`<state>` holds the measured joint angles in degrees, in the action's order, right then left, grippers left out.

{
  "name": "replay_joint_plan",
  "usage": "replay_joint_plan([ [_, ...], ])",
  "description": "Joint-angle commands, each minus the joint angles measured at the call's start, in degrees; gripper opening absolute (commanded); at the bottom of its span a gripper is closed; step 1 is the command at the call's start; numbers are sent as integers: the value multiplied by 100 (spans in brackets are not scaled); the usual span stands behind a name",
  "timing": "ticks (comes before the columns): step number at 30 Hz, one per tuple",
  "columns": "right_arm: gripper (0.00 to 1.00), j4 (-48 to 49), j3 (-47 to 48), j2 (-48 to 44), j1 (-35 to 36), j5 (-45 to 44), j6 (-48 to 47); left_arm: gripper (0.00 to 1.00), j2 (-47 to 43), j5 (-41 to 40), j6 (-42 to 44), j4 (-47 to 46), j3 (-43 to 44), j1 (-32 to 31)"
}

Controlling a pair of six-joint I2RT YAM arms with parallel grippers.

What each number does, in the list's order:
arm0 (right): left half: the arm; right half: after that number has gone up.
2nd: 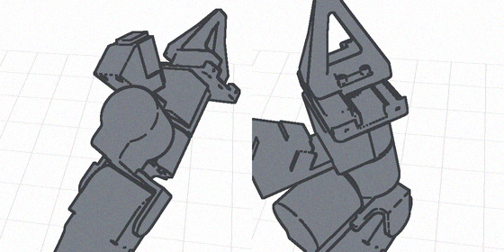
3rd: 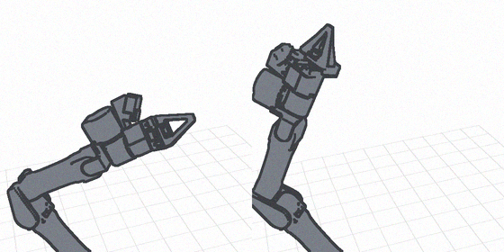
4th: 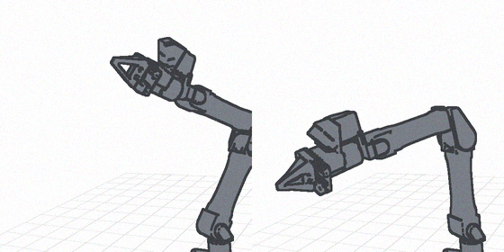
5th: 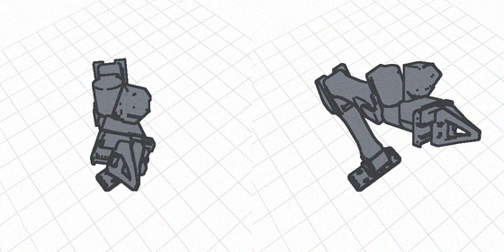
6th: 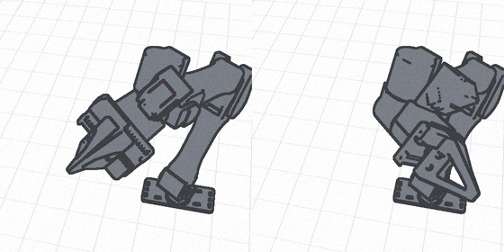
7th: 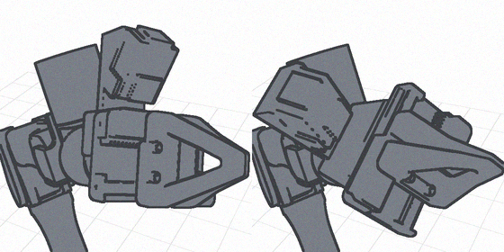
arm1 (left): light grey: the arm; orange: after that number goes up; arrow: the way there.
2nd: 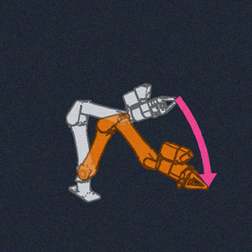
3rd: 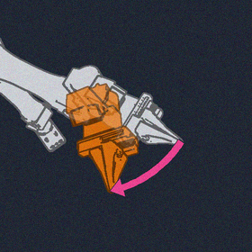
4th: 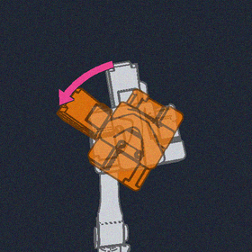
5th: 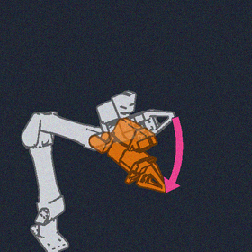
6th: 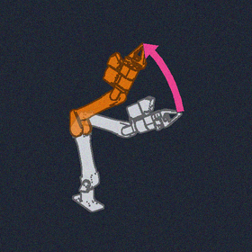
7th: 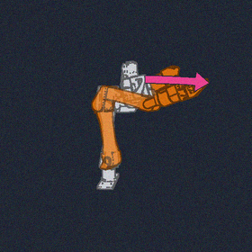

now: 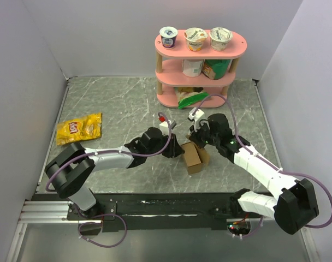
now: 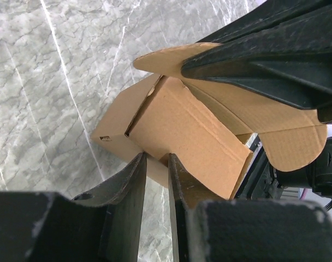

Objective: Fold the paper box

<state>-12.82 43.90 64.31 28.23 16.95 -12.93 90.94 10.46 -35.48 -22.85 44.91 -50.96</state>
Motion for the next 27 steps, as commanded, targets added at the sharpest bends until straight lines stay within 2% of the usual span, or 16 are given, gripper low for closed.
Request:
replay_joint_plan([
  [1,6,-239,233,55,209,274,273,27,214,-79,297,35,124,25],
  [9,7,130,40,204,262,405,475,26,214,-123,349,-61,132,25],
  [11,8,236,31,257,262,432,554,28,188,-123,375,-131,115,25],
  [13,8,315,22,310,262,441,537,58,39,-184,428,-272,19,25],
  [15,7,385,5,406,245,441,467,84,-119,-298,577,-246,-104,51],
  [18,7,324,127,556,227,476,283,99,-558,-404,796,-150,-358,121],
  [19,7,350,145,591,218,624,239,96,-855,-448,850,-80,-438,156],
  [23,6,403,303,784,201,966,63,96,-1639,-370,1131,-96,-939,306],
  [26,7,377,470,942,175,1379,-78,99,-2105,33,1430,-438,-1378,473],
  [27,7,385,531,969,183,1433,-148,97,-2167,131,1578,-518,-1510,516],
])
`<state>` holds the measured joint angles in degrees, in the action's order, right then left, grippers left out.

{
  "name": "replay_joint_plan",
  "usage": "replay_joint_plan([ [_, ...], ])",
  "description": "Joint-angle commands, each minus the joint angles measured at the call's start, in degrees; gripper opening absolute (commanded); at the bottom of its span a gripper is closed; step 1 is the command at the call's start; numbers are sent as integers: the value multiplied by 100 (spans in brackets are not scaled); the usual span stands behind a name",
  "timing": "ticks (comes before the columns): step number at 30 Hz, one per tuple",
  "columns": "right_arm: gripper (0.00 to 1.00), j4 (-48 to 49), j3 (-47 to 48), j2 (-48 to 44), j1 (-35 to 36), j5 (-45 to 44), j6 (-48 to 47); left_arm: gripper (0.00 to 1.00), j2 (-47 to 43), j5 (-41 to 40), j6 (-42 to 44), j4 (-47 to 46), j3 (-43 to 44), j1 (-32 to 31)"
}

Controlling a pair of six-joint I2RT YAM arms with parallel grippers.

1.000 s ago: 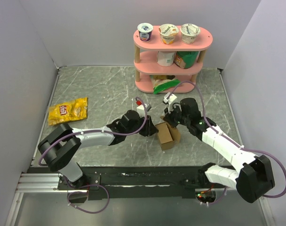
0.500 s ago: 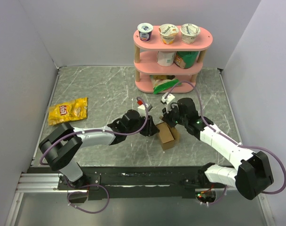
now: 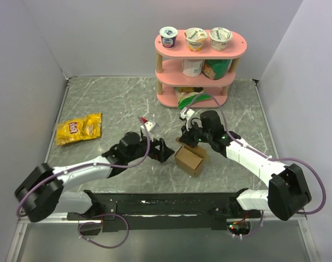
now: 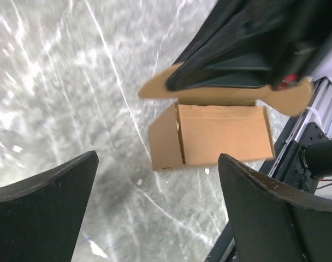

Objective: Fold the paper box

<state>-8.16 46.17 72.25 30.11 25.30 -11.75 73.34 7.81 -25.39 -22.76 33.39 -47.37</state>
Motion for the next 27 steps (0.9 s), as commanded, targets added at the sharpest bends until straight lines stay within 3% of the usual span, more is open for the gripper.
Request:
replay_joint_plan([
  [1,7,-71,305,202,4,677,-284,95,-478,483,613,-614,-403,263],
  [12,8,78,146,53,-14,1223,-451,69,637,1257,1062,-1484,124,484],
  [21,8,-89,173,35,-84,1522,-697,63,1067,1784,1501,-1327,510,484],
  [25,8,-89,190,70,-102,1539,-680,48,1261,2039,1572,-1248,678,484],
  [27,8,-27,164,53,-110,1478,-636,45,1279,2092,1572,-1248,687,484],
])
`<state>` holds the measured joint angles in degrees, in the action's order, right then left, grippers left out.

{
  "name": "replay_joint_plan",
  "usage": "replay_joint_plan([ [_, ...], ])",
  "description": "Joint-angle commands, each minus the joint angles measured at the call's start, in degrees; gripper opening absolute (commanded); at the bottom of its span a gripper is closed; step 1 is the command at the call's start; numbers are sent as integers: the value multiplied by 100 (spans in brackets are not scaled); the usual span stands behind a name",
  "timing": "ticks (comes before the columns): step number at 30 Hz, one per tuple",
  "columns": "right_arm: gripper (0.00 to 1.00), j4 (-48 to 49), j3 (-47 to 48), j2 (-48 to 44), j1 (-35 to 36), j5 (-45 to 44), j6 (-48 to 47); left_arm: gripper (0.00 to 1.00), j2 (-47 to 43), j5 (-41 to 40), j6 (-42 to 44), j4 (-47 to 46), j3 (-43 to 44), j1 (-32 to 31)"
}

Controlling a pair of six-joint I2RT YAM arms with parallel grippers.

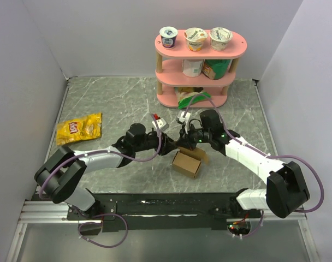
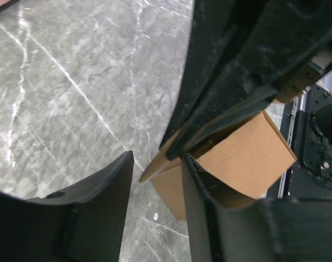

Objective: Fold the paper box

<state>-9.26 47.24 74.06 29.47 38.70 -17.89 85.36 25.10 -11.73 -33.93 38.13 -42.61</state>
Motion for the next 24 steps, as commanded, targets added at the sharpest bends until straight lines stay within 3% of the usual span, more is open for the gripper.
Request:
replay_joint_plan([
  [1,8,99,57,-138,-47,121,-13,41,77,372,206,-131,204,16],
  [5,10,196,4,-164,-82,-20,110,22,86,486,215,-210,133,7],
  [7,16,292,-31,-208,-82,-81,163,17,121,530,232,-201,133,7],
  [10,26,451,-101,-313,-100,-169,277,1,174,557,302,-192,133,-10],
  [11,30,468,-127,-348,-108,-196,312,1,174,557,320,-201,116,-2],
  [13,47,521,-145,-480,-109,-353,417,1,174,548,329,-236,107,-19],
  [15,88,373,-84,-655,-117,-459,584,1,113,505,399,-228,63,-28],
  [16,99,276,-66,-752,-117,-590,698,1,77,400,504,-167,46,-28],
  [20,100,-338,-66,-1367,-161,-2185,1312,1,-107,162,759,53,-60,-37],
  [24,100,-1051,-215,-2104,-223,-3069,1402,1,-204,126,821,-17,-148,-37],
])
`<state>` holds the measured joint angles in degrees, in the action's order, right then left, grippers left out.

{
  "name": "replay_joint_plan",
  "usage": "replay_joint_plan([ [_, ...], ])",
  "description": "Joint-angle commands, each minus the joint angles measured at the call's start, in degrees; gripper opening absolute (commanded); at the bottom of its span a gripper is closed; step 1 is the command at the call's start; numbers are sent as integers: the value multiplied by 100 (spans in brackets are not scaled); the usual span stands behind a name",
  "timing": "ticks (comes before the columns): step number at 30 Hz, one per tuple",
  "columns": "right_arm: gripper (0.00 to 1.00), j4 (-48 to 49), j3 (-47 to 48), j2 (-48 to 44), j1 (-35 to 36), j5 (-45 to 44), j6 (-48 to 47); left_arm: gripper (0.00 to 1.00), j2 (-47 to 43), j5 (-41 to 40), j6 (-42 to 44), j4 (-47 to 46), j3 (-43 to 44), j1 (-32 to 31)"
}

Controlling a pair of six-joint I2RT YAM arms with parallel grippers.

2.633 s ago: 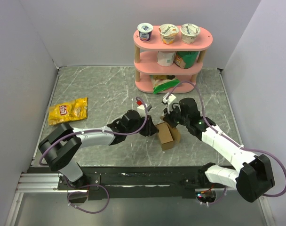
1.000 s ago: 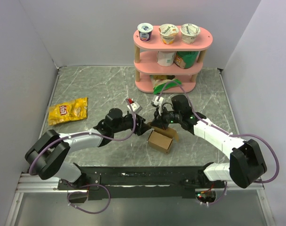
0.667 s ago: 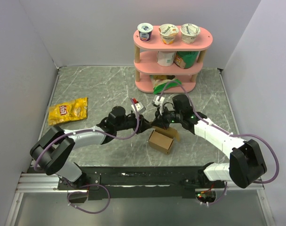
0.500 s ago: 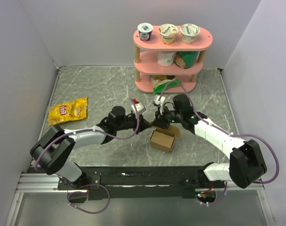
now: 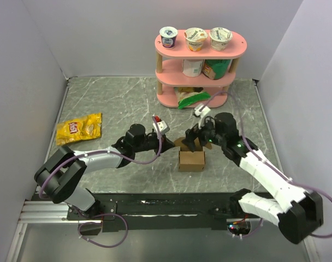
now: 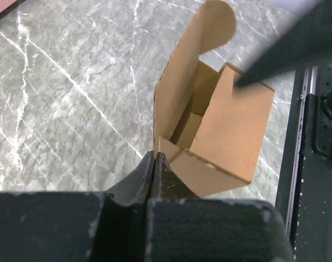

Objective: Fold the paper box

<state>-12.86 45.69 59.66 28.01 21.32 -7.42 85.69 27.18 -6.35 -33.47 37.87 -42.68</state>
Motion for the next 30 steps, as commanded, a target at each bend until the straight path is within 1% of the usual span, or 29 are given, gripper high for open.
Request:
replay_joint_plan([
  [1,100,-709,-200,-779,-85,-1480,477,1,-246,-72,266,-71,-122,-30],
  [3,100,-709,-271,-1016,-111,-1709,609,1,-237,-107,275,-72,-113,-30],
  [6,100,-1007,-280,-1062,-217,-1947,733,1,-281,-195,362,42,-78,-39],
  [8,98,-1069,-333,-1053,-261,-1965,725,1,-325,-230,424,43,-104,-39],
  [9,97,-1113,-333,-1053,-287,-1948,872,1,-325,-239,433,69,-95,-39],
  [13,80,-1043,-420,-974,-401,-1922,944,1,-351,-213,424,69,-104,-39],
  [15,75,-1017,-421,-877,-454,-1808,962,1,-378,-213,424,69,-104,-30],
  [16,70,-964,-429,-842,-472,-1720,962,1,-386,-230,433,95,-95,-39],
  [18,66,-911,-491,-850,-463,-1474,979,1,-386,-265,441,157,-60,-39],
  [21,58,-911,-605,-877,-472,-1376,1023,1,-404,-310,398,131,-69,-39],
  [22,52,-946,-614,-877,-472,-1376,1032,1,-404,-327,354,139,-52,-39],
  [24,49,-1025,-597,-842,-472,-1307,1050,1,-386,-353,328,210,-25,-65],
  [25,45,-1034,-579,-824,-472,-1280,1067,1,-378,-406,327,227,-8,-83],
  [26,42,-1051,-562,-816,-472,-1280,1076,1,-378,-450,310,253,1,-118],
  [27,35,-1069,-561,-815,-463,-1280,1085,1,-369,-520,292,288,10,-136],
  [28,22,-1087,-527,-798,-463,-1280,1154,1,-360,-590,196,350,88,-162],
  [29,19,-1122,-500,-789,-463,-1297,1207,1,-325,-721,152,455,141,-197],
  [30,19,-1235,-465,-737,-472,-1288,1251,1,-325,-827,108,621,185,-241],
])
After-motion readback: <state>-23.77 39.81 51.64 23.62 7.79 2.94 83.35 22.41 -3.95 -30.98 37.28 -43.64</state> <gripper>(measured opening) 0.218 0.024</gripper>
